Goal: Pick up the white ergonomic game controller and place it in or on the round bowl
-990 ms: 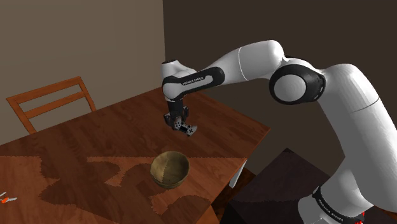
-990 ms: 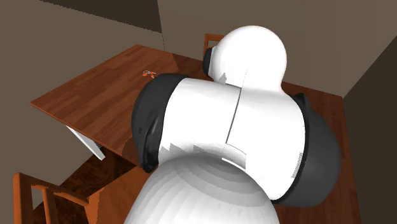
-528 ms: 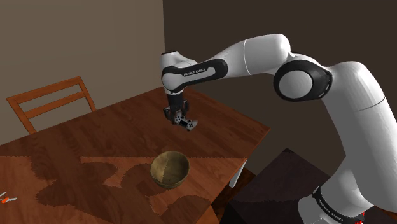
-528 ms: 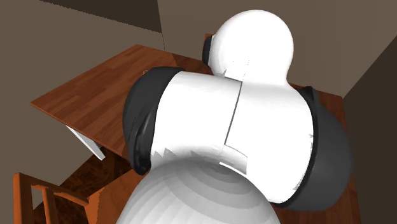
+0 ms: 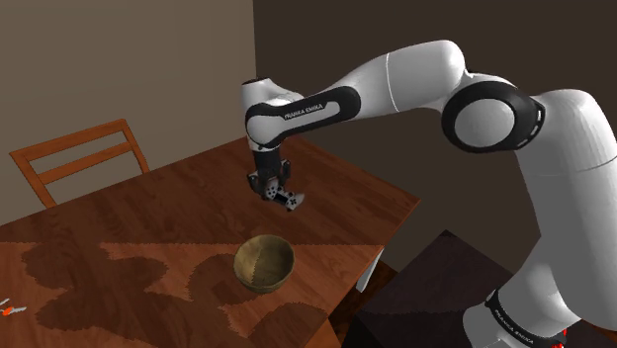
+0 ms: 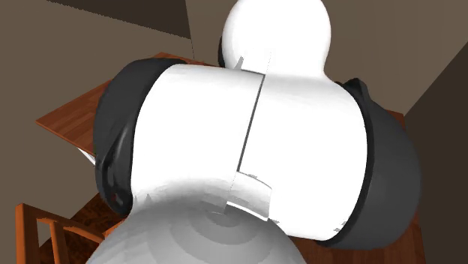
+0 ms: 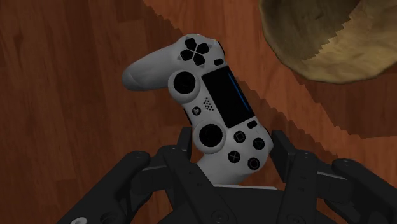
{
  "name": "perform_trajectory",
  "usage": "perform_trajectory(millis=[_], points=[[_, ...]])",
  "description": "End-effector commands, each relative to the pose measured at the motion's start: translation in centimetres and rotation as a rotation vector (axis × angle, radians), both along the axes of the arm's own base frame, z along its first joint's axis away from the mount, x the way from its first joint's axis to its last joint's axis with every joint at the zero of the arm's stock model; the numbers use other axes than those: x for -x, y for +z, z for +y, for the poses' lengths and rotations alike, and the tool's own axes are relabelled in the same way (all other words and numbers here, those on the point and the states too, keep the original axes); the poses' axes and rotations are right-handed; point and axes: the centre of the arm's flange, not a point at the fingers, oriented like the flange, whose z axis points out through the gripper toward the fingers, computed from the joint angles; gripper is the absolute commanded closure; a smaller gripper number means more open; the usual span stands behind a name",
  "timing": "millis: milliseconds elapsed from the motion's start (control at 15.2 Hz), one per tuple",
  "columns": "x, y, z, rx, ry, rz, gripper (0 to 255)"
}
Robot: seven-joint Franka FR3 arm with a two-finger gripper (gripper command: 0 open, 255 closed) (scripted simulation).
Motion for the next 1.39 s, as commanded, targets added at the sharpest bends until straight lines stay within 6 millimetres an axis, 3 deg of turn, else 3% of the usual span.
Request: perform_trajectory(millis=[0, 660, 726, 1320], points=[[1.4, 0.1, 2.2, 0.0, -0.001, 0.0, 255], [9.6, 0.2, 12.5, 0.0, -0.001, 0.0, 255], [11.0, 0.2, 14.3, 0.0, -0.001, 0.0, 255], [11.0, -4.6, 14.3, 0.0, -0.001, 0.0, 255]])
